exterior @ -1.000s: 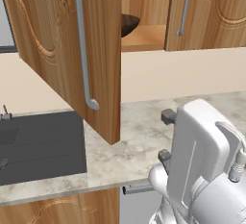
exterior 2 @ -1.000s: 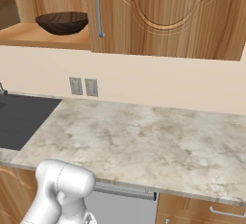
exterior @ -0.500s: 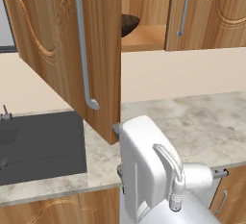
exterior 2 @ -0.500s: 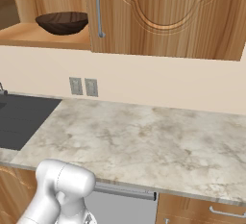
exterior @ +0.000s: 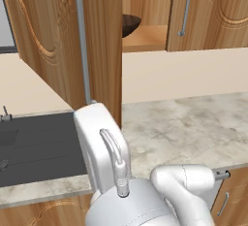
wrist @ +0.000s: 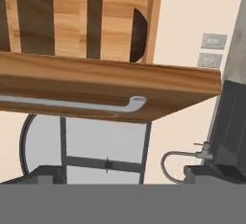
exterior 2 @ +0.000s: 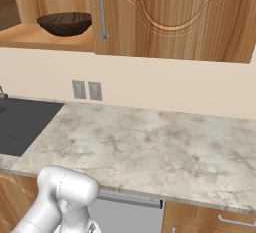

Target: Open the cabinet. Pick the bowls from the counter and place them in the cabinet. Then close the cabinet.

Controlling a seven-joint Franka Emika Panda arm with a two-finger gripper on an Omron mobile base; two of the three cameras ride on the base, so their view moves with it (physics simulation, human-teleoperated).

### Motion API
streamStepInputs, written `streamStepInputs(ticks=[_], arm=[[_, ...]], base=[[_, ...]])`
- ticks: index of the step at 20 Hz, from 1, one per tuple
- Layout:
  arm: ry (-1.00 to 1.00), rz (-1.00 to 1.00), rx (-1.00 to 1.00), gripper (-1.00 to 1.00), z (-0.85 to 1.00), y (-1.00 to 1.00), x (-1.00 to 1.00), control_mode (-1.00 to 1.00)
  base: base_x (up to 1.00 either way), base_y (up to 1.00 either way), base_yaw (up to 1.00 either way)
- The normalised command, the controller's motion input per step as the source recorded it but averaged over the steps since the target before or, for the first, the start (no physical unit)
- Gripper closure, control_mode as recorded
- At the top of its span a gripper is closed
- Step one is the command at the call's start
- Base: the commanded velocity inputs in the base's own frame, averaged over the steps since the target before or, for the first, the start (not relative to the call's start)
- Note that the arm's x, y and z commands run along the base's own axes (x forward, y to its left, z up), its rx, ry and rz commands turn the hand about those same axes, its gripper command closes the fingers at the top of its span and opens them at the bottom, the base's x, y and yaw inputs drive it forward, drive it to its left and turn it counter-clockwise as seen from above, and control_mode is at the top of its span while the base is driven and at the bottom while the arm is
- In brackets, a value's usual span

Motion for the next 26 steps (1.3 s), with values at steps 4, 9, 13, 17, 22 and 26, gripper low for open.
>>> streamStepInputs(ticks=[4,9,13,17,22,26], arm=[[0.02,0.0,0.02,-1.0,0.04,0.03,0.56,-1.0],[0.04,0.0,0.05,-1.0,0.0,0.0,0.58,-1.0],[0.0,0.0,0.01,-1.0,0.0,0.0,0.63,-1.0],[0.0,0.0,0.0,-1.0,0.0,-0.09,0.56,-1.0],[-0.07,-0.01,0.01,-1.0,0.0,-0.44,0.28,-1.0],[-0.21,-0.15,0.0,-1.0,0.0,-0.42,0.37,-1.0]], base=[[0.0,0.0,0.0],[0.0,0.0,0.0],[0.0,0.0,0.0],[0.0,0.0,0.0],[0.0,0.0,0.0],[0.0,0.0,0.0]])
